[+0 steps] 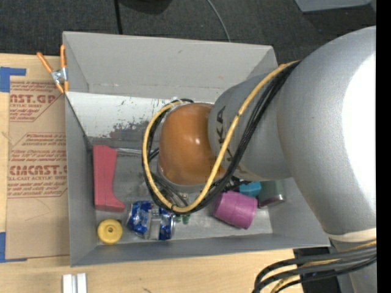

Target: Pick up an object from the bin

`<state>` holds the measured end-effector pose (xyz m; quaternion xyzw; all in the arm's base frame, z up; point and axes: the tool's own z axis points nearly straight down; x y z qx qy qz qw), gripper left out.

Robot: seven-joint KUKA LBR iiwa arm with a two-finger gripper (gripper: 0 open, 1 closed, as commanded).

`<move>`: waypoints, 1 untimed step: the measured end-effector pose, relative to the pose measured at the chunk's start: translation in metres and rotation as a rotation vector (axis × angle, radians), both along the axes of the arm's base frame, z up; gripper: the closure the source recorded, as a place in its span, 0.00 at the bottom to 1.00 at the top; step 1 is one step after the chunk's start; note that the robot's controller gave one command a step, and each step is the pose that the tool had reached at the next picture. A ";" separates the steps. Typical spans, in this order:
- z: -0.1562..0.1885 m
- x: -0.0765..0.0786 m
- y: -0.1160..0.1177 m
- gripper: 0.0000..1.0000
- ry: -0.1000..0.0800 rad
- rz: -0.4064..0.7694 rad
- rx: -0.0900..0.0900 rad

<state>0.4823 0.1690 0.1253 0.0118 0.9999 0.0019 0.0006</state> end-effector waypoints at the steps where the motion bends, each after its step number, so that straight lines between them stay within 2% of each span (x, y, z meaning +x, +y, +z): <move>1: -0.052 0.011 -0.016 0.00 0.005 0.047 -0.003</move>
Offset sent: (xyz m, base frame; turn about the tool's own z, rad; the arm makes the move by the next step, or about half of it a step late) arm 0.0051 0.0026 -0.0553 0.0548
